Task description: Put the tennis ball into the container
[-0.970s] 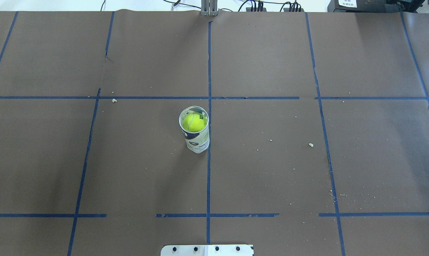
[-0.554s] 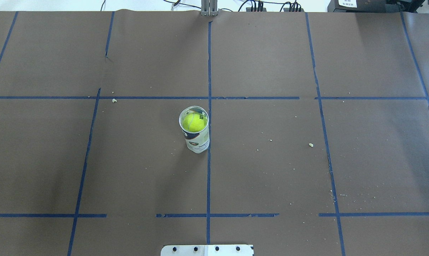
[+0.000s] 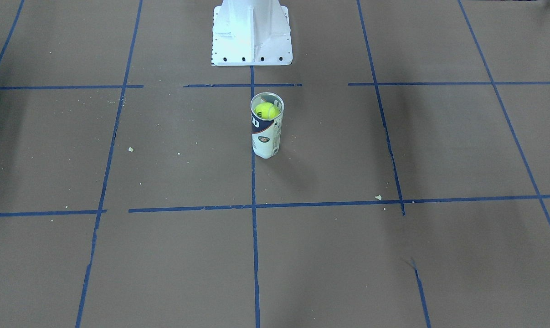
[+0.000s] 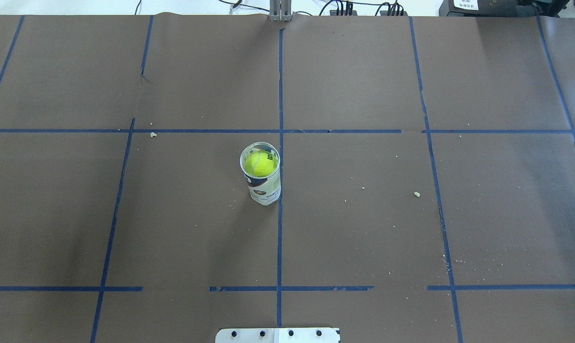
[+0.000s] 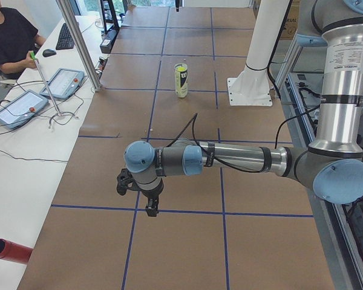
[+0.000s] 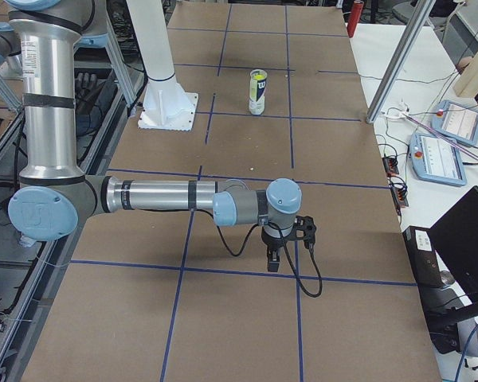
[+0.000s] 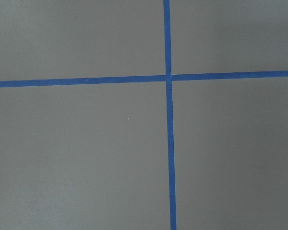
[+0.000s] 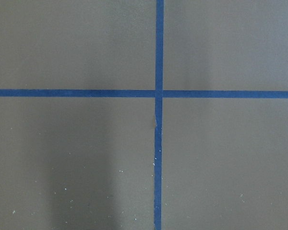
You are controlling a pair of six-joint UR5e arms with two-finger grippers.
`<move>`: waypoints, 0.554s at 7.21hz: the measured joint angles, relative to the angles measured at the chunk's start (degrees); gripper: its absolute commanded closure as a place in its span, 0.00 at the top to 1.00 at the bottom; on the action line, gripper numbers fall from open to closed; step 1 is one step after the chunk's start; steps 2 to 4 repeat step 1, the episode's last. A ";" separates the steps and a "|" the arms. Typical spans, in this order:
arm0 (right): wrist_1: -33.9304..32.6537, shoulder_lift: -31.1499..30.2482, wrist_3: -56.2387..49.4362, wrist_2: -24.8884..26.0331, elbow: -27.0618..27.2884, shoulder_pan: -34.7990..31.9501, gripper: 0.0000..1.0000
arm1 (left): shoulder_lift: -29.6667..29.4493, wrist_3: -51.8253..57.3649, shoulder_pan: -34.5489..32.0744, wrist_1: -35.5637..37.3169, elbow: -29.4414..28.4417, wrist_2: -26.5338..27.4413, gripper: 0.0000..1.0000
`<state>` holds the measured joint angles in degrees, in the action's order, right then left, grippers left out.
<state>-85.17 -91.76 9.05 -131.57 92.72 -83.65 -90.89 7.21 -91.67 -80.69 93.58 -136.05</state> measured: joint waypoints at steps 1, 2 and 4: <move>0.00 0.00 0.00 0.00 0.00 0.00 1.00 | 0.00 0.00 0.00 0.00 0.08 0.00 1.00; 0.00 0.00 0.00 0.00 0.00 0.00 1.00 | 0.00 0.00 0.00 0.00 0.08 0.00 1.00; 0.00 0.00 0.00 0.00 0.00 0.00 1.00 | 0.00 0.00 0.00 0.00 0.08 0.00 1.00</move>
